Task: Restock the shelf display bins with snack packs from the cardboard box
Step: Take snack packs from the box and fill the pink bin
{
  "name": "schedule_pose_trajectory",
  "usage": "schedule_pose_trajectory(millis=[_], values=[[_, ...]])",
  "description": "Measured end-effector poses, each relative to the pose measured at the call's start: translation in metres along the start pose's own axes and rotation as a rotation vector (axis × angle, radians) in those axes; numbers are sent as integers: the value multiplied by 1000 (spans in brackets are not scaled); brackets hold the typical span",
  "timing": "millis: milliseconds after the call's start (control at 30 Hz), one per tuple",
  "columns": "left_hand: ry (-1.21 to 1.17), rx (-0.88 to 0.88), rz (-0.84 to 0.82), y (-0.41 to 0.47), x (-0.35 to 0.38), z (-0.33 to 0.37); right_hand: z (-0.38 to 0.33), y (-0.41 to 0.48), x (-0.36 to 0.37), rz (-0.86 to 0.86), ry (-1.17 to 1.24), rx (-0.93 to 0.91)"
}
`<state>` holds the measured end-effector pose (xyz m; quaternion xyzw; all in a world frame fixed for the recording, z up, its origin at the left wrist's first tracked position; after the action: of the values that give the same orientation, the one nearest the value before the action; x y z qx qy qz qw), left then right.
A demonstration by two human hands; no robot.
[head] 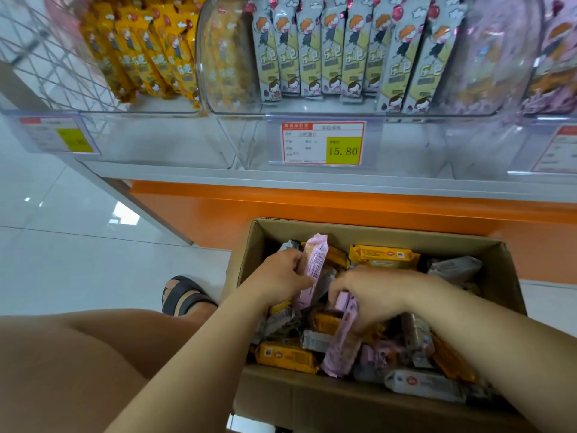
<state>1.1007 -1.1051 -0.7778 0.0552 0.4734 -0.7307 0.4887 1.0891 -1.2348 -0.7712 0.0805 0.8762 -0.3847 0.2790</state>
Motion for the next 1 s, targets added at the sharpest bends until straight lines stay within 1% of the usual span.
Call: schedule_pose_trajectory(millis=[167, 333, 433, 533, 633, 733, 867, 1000], values=[[3, 80, -32, -9, -2, 27, 11, -46, -39, 332, 172, 36], [5, 238, 35, -39, -24, 71, -3, -106, -75, 531, 159, 69], [-45, 341, 68, -66, -38, 100, -20, -149, -92, 631, 127, 72], [-86, 456, 59, -96, -46, 135, -41, -192, -112, 765, 85, 36], [-181, 588, 66, -129, -57, 174, -63, -238, -131, 889, -33, 30], [-185, 718, 116, -159, -69, 217, -82, -284, -150, 1032, -137, 14], [-178, 858, 194, -184, -79, 277, -80, -334, -168, 1238, -243, 70], [-162, 916, 291, -183, -80, 321, -58, -365, -180, 1408, -201, 86]])
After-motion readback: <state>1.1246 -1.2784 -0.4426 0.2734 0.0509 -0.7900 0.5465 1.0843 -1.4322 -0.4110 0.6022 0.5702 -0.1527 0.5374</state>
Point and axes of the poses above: each hand's wrist, its own y-axis towards the middle knuckle, its own x-axis out of the palm, z = x × y, the point moved 7 cm from there along y, towards the middle knuckle, and after that the axes turned 5 degrees about -x, right-handed, at the moved point
